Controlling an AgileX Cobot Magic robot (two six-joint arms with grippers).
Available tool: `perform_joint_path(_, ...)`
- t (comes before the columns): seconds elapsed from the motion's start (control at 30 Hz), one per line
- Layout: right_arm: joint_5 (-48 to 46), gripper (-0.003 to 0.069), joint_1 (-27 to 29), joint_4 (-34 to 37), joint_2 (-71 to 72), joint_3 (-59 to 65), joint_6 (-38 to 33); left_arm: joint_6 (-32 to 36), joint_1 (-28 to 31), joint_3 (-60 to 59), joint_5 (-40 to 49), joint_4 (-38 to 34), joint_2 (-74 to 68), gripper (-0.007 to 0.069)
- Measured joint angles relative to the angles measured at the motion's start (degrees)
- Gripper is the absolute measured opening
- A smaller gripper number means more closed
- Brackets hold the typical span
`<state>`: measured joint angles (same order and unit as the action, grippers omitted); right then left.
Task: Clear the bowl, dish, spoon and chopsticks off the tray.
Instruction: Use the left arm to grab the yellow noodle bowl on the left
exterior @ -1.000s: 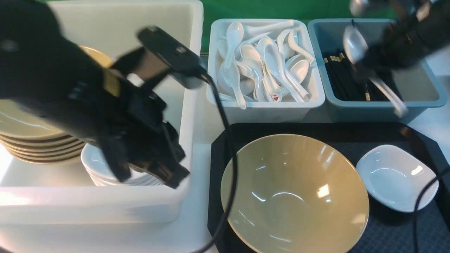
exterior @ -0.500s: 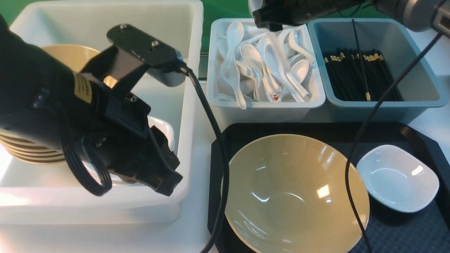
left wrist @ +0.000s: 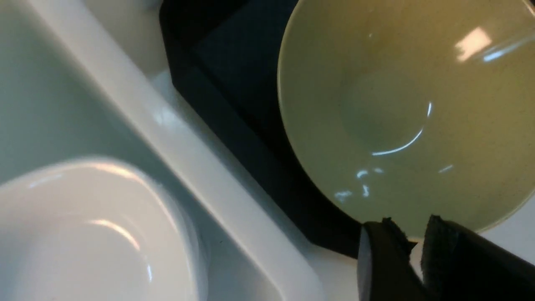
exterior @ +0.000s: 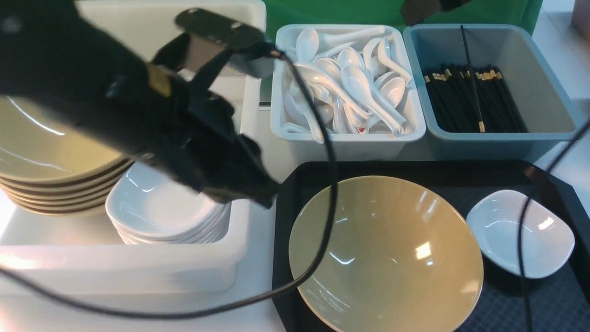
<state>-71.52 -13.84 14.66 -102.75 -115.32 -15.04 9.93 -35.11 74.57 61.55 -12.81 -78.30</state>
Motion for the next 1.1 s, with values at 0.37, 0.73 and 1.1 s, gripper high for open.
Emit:
perform_joint_path(0.37, 0.2, 0.0363, -1.0, -8.6, 37.2, 37.8, -1.3, 4.9, -6.1, 12.0, 1.3, 4.0, -19.7, 0.0516)
perform_joint_path(0.73, 14.2, 0.0261, -1.0, -9.0, 65.6, 57.3, -1.3, -3.4, -6.8, 16.5, -3.0, 16.5, -33.8, 0.0519)
perform_joint_path(1.1, 12.6, 0.0239, -1.0, -9.0, 63.4, 59.2, 0.1, -5.9, -6.6, 18.2, -0.9, 11.1, -35.5, 0.0090)
